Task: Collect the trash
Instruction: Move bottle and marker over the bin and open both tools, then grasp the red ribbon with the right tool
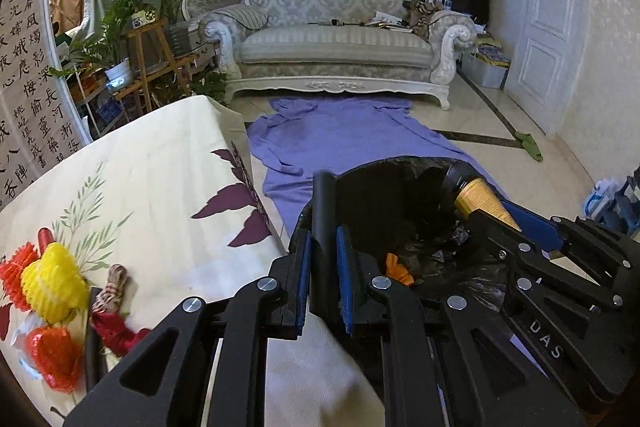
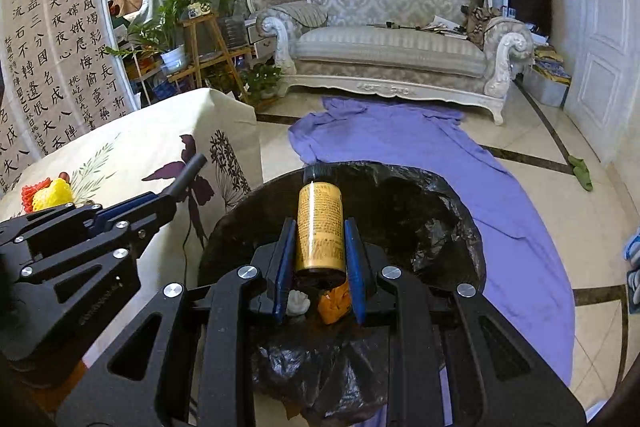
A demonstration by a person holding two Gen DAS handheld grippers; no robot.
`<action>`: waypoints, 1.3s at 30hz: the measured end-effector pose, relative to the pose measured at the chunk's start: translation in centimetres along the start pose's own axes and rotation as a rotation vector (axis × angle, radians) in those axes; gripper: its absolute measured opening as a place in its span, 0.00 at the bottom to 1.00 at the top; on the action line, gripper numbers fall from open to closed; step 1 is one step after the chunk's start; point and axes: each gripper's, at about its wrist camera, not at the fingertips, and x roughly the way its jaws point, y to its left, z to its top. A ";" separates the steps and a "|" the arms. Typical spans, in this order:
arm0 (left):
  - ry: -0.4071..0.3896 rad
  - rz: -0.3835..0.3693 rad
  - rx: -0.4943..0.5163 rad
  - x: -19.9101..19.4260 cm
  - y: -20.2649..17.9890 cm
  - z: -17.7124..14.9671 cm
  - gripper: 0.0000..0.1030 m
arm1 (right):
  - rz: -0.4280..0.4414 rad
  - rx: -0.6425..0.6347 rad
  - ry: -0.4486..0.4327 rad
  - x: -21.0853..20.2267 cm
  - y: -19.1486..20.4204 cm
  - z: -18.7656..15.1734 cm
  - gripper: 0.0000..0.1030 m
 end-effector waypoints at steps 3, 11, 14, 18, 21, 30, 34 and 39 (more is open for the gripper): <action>0.027 -0.006 -0.012 0.4 0.2 0.0 0.24 | -0.010 0.023 -0.006 0.2 -0.6 0.0 0.43; -0.006 0.036 -0.032 -0.8 0.7 -0.3 0.55 | -0.029 0.053 0.005 0.1 -1.2 0.1 0.50; -0.014 0.042 -0.034 -1.5 1.1 -0.3 0.58 | -0.030 0.055 0.004 -0.2 -1.0 0.1 0.51; -0.019 0.052 -0.054 -2.7 2.1 -0.8 0.61 | -0.017 0.061 0.009 -0.7 -0.4 0.0 0.51; -0.027 0.072 -0.069 -3.8 3.2 -1.3 0.62 | -0.005 0.046 0.008 -1.0 0.6 -0.1 0.51; -0.030 0.148 -0.137 -7.2 7.2 -3.7 0.62 | 0.072 -0.024 0.020 -1.6 5.1 -0.6 0.51; -0.031 0.194 -0.178 -8.5 9.2 -5.0 0.62 | 0.119 -0.068 0.028 -1.8 7.9 -1.0 0.51; -0.015 0.245 -0.224 -8.9 11.2 -6.2 0.64 | 0.163 -0.114 0.038 -1.9 10.6 -1.3 0.51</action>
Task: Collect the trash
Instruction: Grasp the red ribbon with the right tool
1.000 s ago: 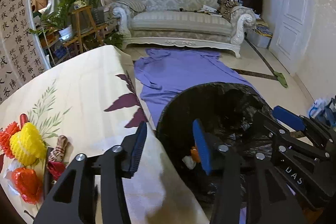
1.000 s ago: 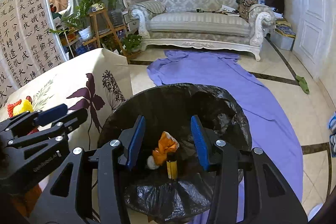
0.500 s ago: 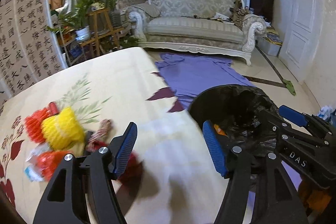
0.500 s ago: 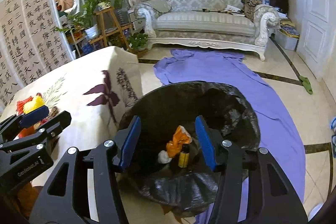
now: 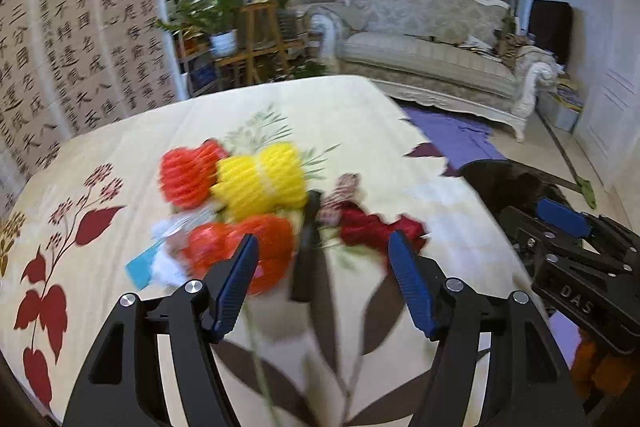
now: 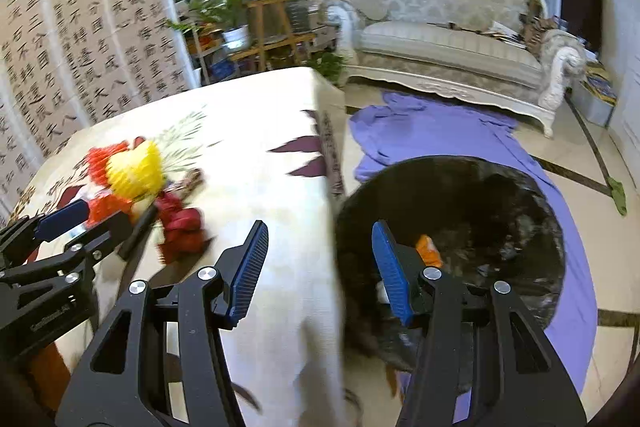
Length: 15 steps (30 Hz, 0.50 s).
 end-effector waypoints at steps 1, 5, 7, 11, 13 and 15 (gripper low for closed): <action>0.009 0.010 -0.010 0.2 0.4 -0.1 0.64 | 0.005 -0.005 0.002 0.0 0.4 0.0 0.51; 0.008 0.033 -0.041 -0.1 2.0 -0.7 0.64 | 0.026 -0.033 0.010 0.1 2.0 0.0 0.51; 0.012 0.048 -0.054 -0.1 2.9 -1.2 0.64 | 0.035 -0.042 0.014 0.2 2.6 0.0 0.51; 0.030 0.071 -0.085 -0.2 4.8 -2.1 0.64 | 0.058 -0.064 0.027 0.8 4.0 0.1 0.51; 0.039 0.084 -0.096 -0.2 5.5 -2.4 0.64 | 0.071 -0.077 0.033 1.0 4.8 0.1 0.51; 0.046 0.096 -0.109 -0.3 6.3 -2.7 0.64 | 0.088 -0.094 0.041 1.4 5.6 0.2 0.51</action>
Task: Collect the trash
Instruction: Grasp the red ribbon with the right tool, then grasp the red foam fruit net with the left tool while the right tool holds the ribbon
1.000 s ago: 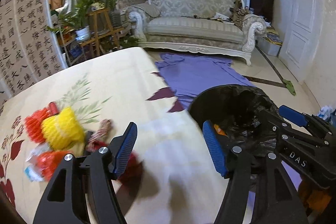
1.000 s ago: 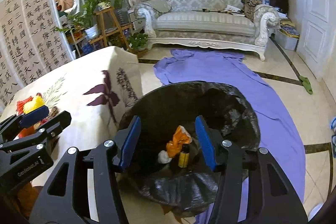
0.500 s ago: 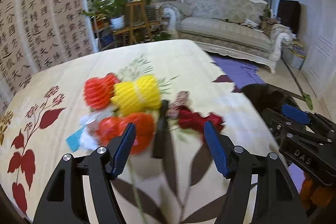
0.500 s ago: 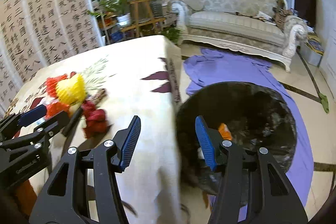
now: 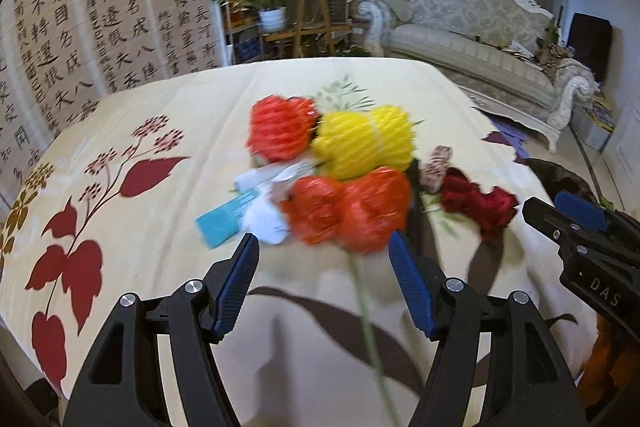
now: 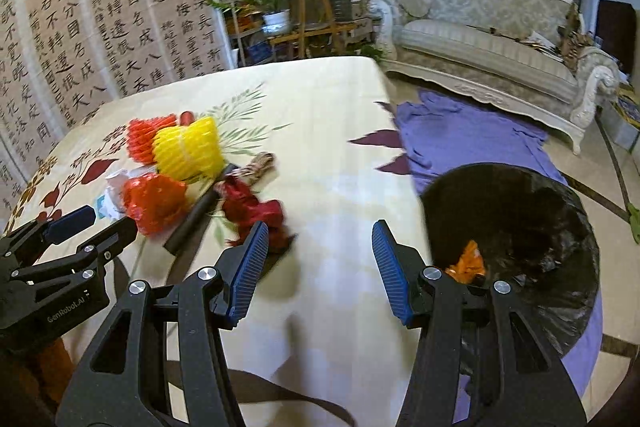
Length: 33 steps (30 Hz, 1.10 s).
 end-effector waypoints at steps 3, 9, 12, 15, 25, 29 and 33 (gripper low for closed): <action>0.007 0.009 -0.019 0.1 0.8 -0.2 0.64 | 0.019 -0.023 0.012 0.8 1.0 0.3 0.51; 0.015 0.005 -0.036 0.3 1.6 -0.2 0.64 | 0.023 -0.063 0.043 2.3 2.4 1.4 0.51; 0.025 -0.012 -0.044 0.4 1.7 -0.3 0.64 | 0.031 -0.086 0.069 3.0 3.2 1.7 0.43; 0.032 -0.032 -0.049 0.4 1.6 -0.3 0.64 | 0.035 -0.110 0.099 3.5 3.6 1.4 0.28; 0.028 -0.055 -0.007 0.8 -0.9 0.1 0.64 | -0.012 -0.087 0.085 2.4 1.7 1.0 0.23; 0.026 -0.046 -0.005 1.3 -1.3 0.6 0.64 | -0.018 -0.053 0.078 2.2 0.4 0.6 0.23; 0.023 -0.031 -0.004 2.0 -1.7 1.4 0.64 | -0.015 -0.031 0.072 2.1 -0.3 0.5 0.23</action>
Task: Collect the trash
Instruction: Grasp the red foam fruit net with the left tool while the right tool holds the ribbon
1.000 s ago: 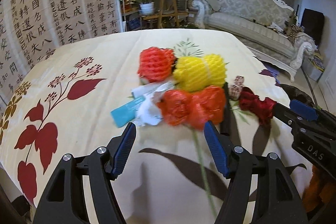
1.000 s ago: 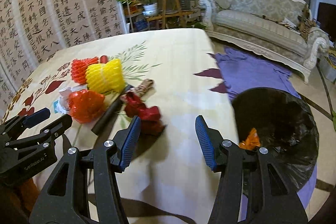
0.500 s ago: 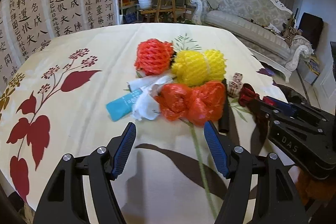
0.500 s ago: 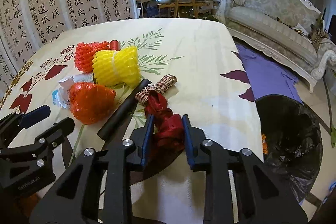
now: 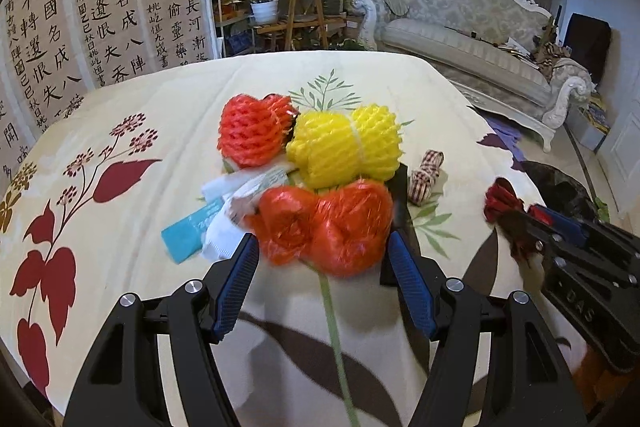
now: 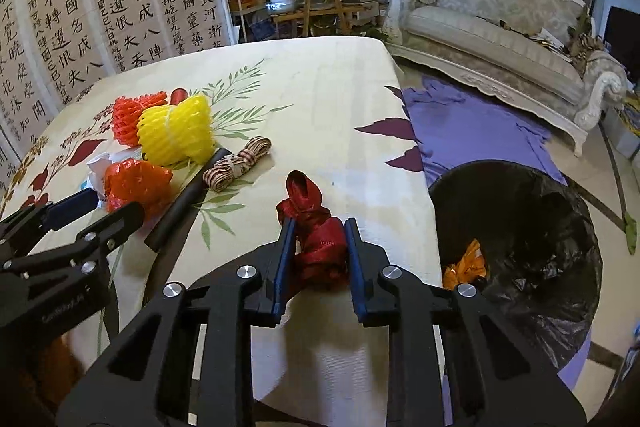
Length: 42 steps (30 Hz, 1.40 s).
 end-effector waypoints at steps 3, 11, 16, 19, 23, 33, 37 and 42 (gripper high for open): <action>0.003 0.013 0.000 0.5 -0.2 0.4 0.64 | 0.005 0.002 -0.002 0.0 -0.2 0.0 0.23; 0.012 0.021 0.003 1.2 -0.5 0.7 0.61 | 0.019 0.010 -0.006 0.0 -0.3 -0.2 0.23; -0.013 0.015 0.023 0.6 -0.8 0.4 0.58 | 0.019 0.009 -0.005 0.0 -0.3 -0.2 0.23; -0.023 0.009 0.029 0.4 -1.0 0.4 0.58 | 0.017 0.008 -0.005 0.0 -0.3 -0.2 0.23; -0.027 0.006 0.035 0.1 -1.1 0.3 0.58 | 0.015 0.008 -0.006 0.0 -0.3 -0.2 0.23; -0.057 -0.018 0.067 -1.8 -2.2 -0.9 0.58 | -0.007 0.010 -0.010 -1.0 -0.1 -0.7 0.23; -0.069 -0.025 0.083 -2.7 -2.2 -1.7 0.58 | -0.015 0.011 -0.010 -1.4 0.1 -1.2 0.23; -0.067 -0.022 0.083 -3.2 -2.0 -2.4 0.58 | -0.019 0.009 -0.012 -1.9 0.3 -1.7 0.23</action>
